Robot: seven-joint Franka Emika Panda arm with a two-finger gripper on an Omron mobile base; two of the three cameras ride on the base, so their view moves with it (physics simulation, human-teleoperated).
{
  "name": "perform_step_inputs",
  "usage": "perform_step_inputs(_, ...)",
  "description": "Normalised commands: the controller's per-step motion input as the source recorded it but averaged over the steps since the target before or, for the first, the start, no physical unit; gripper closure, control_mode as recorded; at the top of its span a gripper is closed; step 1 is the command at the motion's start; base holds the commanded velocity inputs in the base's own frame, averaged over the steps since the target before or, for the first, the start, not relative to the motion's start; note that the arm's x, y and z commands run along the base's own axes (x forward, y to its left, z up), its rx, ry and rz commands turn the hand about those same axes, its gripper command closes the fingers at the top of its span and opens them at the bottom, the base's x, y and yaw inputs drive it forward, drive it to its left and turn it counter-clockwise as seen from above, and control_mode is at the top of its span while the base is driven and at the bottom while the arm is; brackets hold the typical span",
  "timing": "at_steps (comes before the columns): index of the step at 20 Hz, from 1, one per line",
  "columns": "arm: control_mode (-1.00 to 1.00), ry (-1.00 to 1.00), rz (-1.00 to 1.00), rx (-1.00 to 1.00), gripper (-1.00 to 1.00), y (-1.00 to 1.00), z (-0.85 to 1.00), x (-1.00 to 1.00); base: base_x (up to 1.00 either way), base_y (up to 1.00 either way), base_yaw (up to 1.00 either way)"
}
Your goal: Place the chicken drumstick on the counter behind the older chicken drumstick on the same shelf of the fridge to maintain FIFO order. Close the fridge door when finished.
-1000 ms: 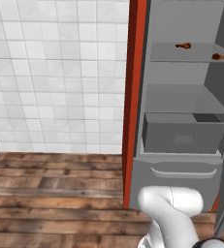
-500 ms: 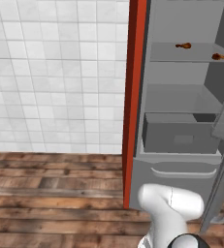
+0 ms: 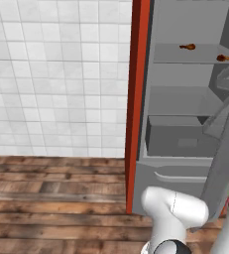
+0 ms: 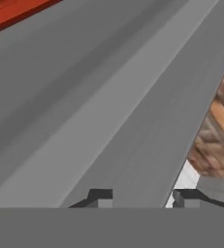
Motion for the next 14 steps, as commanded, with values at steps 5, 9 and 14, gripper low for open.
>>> perform_step_inputs(5,-1.0,0.0,-0.22,0.0,-1.0,0.41,0.05,0.94,0.0,0.0,0.0)
perform_step_inputs(9,-1.0,0.01,-0.19,0.0,-1.0,0.21,0.02,0.86,0.0,0.0,0.0)
perform_step_inputs(14,-1.0,0.0,-0.2,0.0,-1.0,0.06,0.0,0.72,0.0,0.0,0.0)
